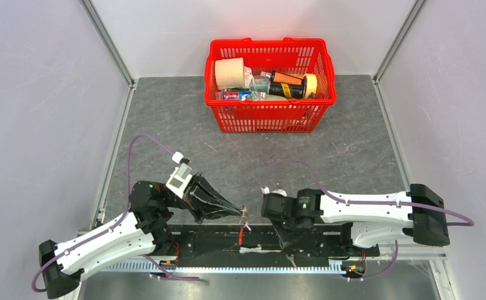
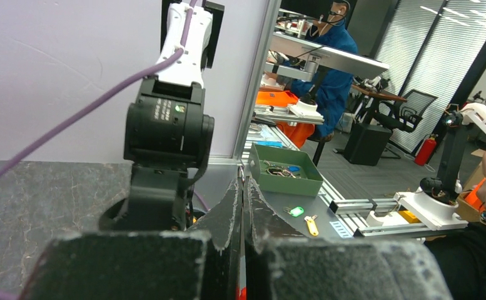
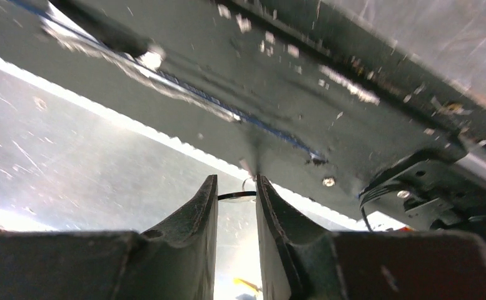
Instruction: Put the keys on the keyring
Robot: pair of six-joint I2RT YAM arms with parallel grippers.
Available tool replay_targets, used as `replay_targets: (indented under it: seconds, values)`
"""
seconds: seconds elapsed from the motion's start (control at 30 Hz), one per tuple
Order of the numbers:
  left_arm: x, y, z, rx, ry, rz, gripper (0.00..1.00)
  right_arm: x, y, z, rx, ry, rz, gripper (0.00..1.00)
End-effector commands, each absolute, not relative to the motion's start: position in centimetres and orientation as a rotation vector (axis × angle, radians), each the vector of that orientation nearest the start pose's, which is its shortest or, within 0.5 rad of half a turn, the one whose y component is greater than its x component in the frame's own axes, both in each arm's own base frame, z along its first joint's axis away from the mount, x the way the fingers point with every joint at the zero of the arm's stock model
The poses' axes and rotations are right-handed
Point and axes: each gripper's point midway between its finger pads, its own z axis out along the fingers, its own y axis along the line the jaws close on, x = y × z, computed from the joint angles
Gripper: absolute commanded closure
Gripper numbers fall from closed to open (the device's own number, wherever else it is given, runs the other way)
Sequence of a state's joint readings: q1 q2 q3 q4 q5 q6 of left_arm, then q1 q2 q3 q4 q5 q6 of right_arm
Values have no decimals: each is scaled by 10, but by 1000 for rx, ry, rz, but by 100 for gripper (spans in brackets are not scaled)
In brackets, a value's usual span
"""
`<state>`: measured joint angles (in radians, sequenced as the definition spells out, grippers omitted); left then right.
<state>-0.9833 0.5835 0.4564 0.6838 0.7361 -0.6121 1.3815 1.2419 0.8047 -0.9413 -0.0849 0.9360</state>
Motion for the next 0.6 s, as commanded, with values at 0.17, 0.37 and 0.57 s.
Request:
replay_targets:
  seconds: [0.17, 0.37, 0.57]
  values:
    - [10, -253, 377, 951, 879, -1711, 98, 84, 221, 110, -584, 2785, 268, 88]
    - [11, -250, 379, 943, 876, -1689, 98, 146, 231, 116, -407, 2667, 294, 88]
    - [11, -249, 378, 937, 887, -1684, 98, 221, 249, 123, -228, 2557, 362, 88]
